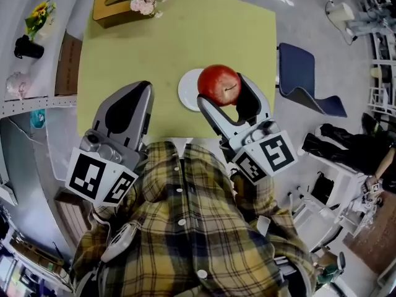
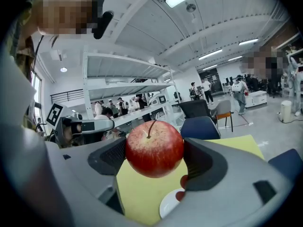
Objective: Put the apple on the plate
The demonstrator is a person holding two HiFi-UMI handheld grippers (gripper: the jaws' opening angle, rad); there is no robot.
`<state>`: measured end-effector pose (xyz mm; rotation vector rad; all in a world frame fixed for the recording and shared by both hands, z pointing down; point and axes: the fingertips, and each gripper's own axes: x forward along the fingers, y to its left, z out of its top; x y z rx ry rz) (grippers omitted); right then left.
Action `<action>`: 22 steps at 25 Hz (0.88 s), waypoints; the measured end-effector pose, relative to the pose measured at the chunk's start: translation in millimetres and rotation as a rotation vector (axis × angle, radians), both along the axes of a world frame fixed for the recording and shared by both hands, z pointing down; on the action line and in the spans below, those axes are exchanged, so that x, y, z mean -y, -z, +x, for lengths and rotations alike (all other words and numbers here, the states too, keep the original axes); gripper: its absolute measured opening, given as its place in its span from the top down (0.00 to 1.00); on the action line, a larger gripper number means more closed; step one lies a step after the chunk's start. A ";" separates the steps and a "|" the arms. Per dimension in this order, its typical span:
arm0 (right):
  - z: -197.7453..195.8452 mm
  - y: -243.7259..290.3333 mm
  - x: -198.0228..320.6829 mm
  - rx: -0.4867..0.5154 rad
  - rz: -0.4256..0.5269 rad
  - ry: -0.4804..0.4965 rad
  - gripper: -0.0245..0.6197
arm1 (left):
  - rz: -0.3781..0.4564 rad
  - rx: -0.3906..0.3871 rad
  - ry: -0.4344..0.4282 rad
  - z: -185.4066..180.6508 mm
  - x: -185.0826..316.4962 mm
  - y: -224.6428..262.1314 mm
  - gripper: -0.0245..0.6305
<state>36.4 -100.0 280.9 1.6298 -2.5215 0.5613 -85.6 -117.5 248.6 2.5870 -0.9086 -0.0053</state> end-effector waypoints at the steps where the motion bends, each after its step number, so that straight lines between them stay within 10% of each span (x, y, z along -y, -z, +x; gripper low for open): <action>1: -1.1 -0.1 4.6 -0.005 0.001 -0.014 0.40 | 0.000 -0.002 -0.013 -0.9 6.4 -0.2 0.95; 22: 22.6 -27.0 9.1 -0.089 -0.097 -0.116 0.40 | -0.065 -0.013 -0.141 32.1 30.7 -34.4 0.95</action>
